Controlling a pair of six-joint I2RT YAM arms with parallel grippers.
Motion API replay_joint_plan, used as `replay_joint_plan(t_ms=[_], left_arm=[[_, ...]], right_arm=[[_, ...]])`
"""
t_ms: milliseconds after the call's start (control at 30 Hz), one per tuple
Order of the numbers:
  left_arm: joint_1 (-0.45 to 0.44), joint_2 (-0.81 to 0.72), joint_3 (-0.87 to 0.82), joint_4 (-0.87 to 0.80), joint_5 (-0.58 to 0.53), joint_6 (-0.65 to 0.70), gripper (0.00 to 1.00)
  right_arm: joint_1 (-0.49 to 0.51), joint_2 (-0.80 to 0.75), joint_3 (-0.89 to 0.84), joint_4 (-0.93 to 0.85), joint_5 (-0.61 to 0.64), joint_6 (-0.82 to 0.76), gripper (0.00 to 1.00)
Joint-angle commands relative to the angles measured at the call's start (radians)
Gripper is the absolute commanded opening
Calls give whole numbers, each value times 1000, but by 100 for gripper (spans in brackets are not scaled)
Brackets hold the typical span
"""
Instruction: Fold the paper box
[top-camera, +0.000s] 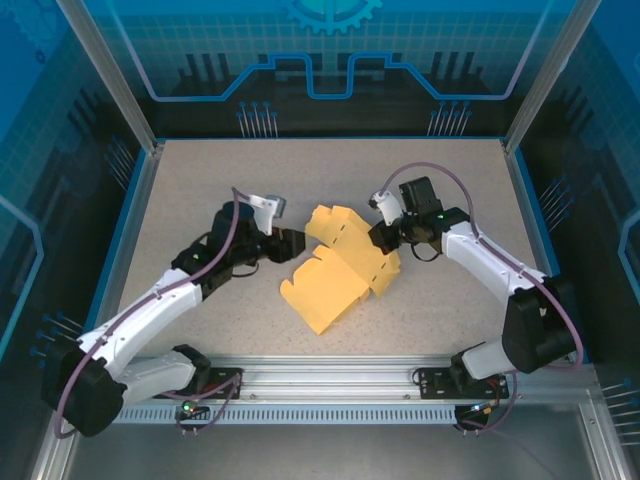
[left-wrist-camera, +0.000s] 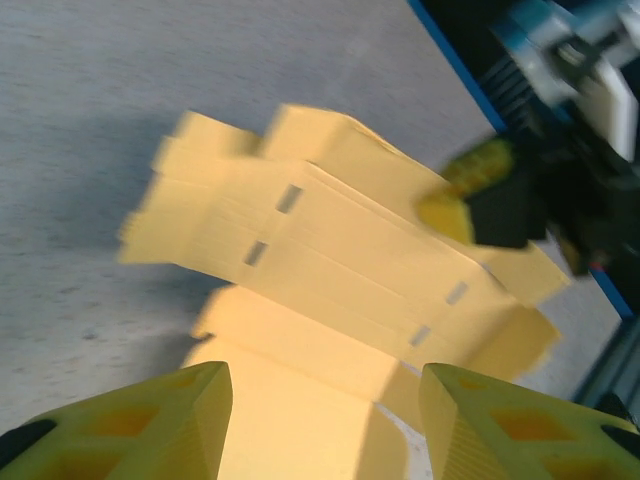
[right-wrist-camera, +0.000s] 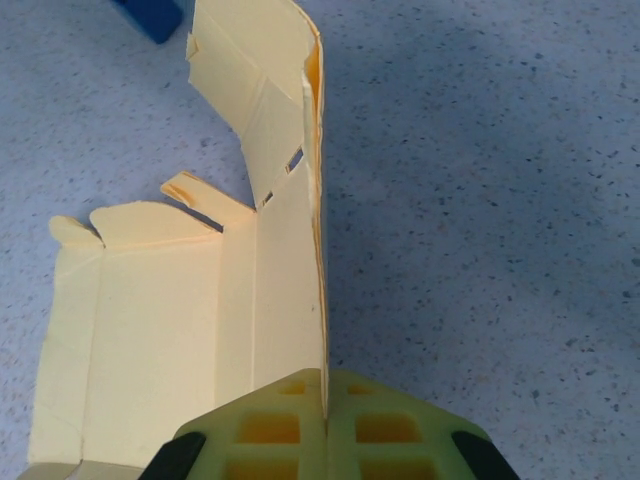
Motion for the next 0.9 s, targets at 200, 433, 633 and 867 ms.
replay_joint_plan(t_ms=[200, 433, 633, 867], left_arm=[[-229, 294, -63, 330, -109, -48, 51], [-270, 560, -8, 485, -135, -2, 36], [-280, 673, 22, 518, -152, 35, 27], [-281, 742, 42, 532, -151, 47, 22]], right_arm=[[-35, 61, 34, 5, 54, 50, 0], [-44, 79, 41, -4, 71, 42, 0], [-45, 91, 42, -6, 76, 36, 0], [-44, 95, 36, 1, 76, 36, 0]])
